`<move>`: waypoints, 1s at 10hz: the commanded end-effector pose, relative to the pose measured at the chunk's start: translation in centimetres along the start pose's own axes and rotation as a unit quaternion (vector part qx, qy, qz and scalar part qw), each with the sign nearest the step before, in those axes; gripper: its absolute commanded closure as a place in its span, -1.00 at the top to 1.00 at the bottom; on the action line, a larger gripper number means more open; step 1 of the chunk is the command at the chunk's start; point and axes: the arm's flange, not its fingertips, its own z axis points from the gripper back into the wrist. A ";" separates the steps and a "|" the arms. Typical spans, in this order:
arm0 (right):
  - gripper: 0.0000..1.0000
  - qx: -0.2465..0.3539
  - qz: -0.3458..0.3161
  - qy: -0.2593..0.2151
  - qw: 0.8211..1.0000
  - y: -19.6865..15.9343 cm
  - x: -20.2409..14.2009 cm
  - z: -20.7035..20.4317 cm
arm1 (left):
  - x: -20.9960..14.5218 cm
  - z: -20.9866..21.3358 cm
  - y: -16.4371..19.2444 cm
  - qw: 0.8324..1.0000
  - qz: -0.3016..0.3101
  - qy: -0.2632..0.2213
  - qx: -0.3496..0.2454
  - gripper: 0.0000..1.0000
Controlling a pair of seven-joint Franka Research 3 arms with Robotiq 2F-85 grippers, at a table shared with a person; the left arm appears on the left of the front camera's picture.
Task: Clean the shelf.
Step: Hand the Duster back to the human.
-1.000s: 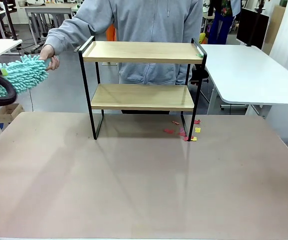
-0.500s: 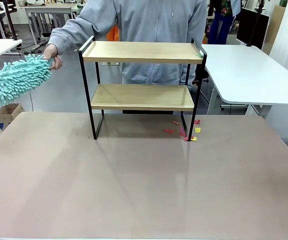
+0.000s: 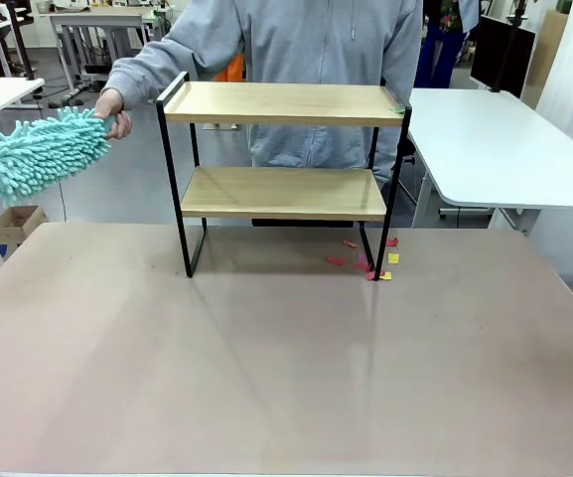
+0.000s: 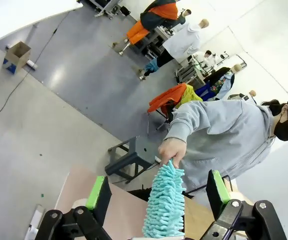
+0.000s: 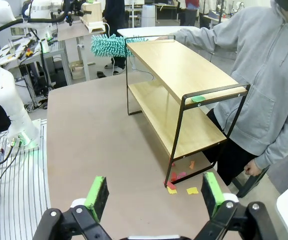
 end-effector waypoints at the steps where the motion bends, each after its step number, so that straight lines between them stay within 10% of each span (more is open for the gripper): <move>1: 1.00 -0.001 -0.005 -0.007 1.000 0.0 0.3 0.0 | -0.1 0.3 -0.3 1.000 0.002 0.000 0.000 1.00; 10: 1.00 -0.001 -0.005 -0.007 1.000 0.0 0.3 0.0 | -0.1 0.3 -0.3 1.000 0.002 0.000 0.000 1.00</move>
